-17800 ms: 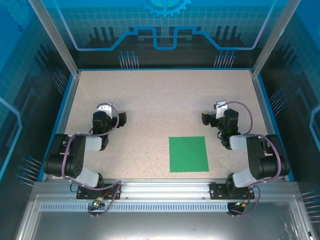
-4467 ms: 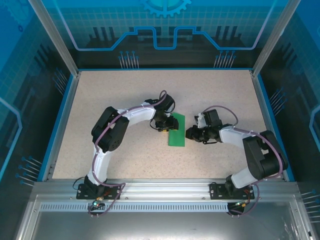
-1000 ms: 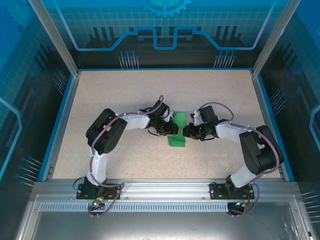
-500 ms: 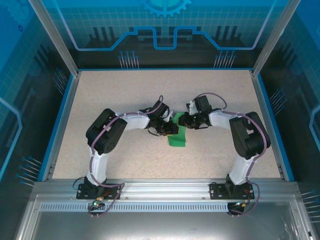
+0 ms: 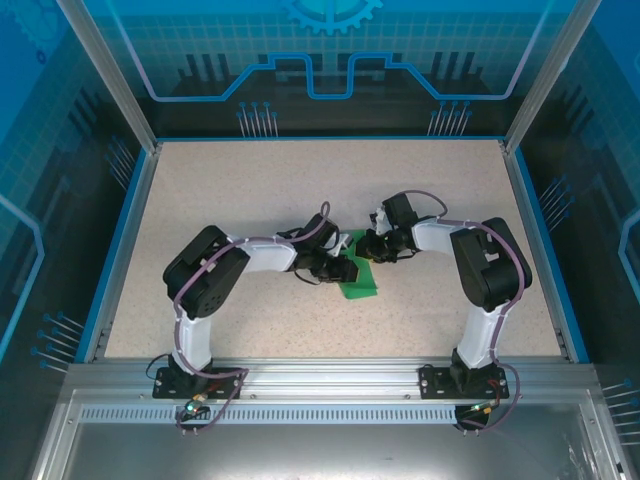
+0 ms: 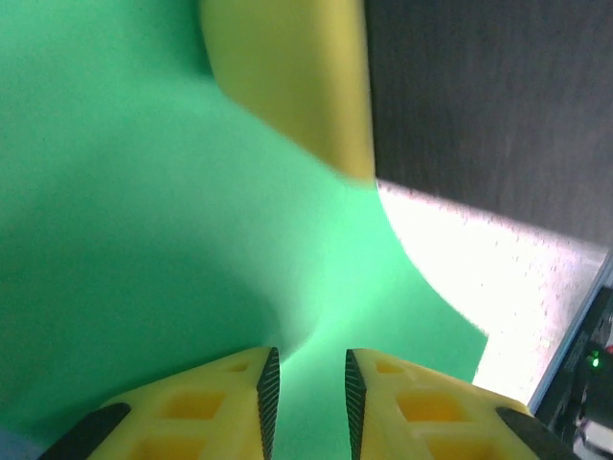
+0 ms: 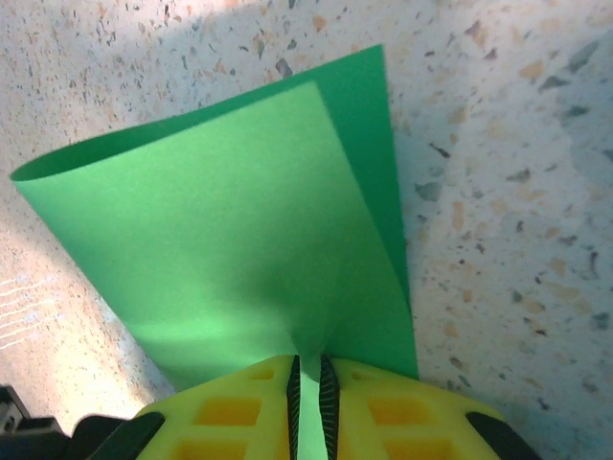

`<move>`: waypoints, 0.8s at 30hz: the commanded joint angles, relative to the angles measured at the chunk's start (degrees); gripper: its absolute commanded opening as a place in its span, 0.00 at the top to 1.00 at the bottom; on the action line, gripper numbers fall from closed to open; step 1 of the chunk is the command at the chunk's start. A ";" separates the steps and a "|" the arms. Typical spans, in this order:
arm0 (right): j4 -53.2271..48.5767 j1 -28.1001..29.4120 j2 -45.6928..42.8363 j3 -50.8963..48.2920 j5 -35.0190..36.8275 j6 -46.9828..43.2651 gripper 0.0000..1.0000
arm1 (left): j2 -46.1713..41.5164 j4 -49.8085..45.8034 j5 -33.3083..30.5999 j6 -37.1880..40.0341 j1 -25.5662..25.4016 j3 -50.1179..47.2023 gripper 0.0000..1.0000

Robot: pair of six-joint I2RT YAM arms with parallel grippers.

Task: Fold a paper plane with a square sheet of paper (fold left side to right side)
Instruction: First fold the square sheet of paper in half at the center of the table.

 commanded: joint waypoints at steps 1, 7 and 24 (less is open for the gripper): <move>-4.01 -0.13 2.65 -0.04 4.30 0.20 0.82 | -2.11 -4.11 0.08 0.58 -2.39 -4.68 0.72; -4.25 -0.08 2.67 -0.01 4.43 0.38 0.82 | -4.72 -0.86 0.04 -1.77 -5.57 -9.15 0.71; -3.61 0.09 1.29 -1.00 3.67 0.70 0.82 | -14.50 5.32 1.16 -6.91 -5.96 -14.02 0.67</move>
